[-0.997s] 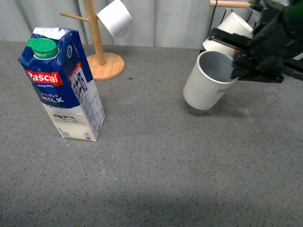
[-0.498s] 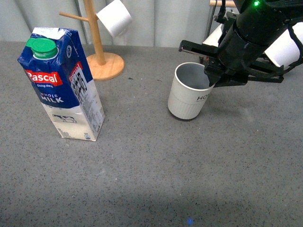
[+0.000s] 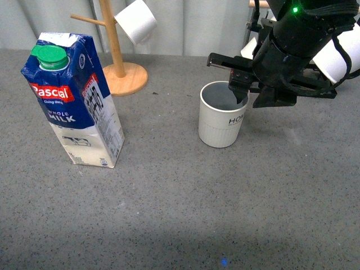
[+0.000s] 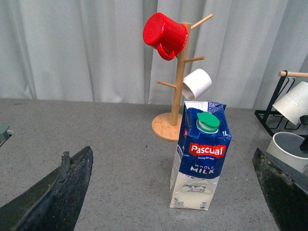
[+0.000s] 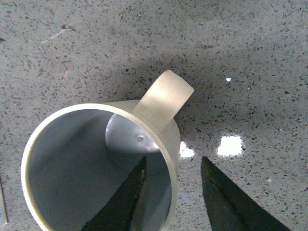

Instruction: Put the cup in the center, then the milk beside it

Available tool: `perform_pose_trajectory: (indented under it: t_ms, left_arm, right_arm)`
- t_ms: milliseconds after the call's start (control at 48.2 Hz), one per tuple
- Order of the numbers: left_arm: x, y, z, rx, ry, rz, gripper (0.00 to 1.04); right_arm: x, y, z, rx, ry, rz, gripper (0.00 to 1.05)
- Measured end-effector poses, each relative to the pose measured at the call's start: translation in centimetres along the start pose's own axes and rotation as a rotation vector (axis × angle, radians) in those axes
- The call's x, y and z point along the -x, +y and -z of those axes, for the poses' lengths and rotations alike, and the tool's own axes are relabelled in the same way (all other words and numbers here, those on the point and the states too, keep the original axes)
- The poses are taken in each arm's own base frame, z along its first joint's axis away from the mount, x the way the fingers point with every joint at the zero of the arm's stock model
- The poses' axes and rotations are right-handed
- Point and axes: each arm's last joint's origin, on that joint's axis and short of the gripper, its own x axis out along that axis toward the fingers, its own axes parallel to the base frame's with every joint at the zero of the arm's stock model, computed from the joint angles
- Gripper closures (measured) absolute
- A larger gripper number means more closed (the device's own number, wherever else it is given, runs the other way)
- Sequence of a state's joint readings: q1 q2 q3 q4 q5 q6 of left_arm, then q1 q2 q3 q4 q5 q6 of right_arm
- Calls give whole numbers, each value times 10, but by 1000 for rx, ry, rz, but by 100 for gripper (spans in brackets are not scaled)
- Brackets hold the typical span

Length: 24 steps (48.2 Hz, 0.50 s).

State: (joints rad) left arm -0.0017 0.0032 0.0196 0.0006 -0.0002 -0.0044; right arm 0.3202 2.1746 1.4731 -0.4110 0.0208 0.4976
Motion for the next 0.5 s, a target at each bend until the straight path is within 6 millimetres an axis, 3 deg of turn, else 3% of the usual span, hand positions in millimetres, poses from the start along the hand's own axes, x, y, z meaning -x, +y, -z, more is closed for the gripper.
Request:
perform_pose_trajectory:
  t_ms: [187,374,498]
  left_arm:
    - [0,0,0,0,0,0,6]
    - [0,0,0,0,0,0,6]
    - [0,0,0,0,0,0,6]
  right_arm:
    - [18,-3,-2,-16,-47,-47,45]
    - [63,-11,-1,-7,-228,-101,9]
    - [84,-23,7,37,-344,-74,9]
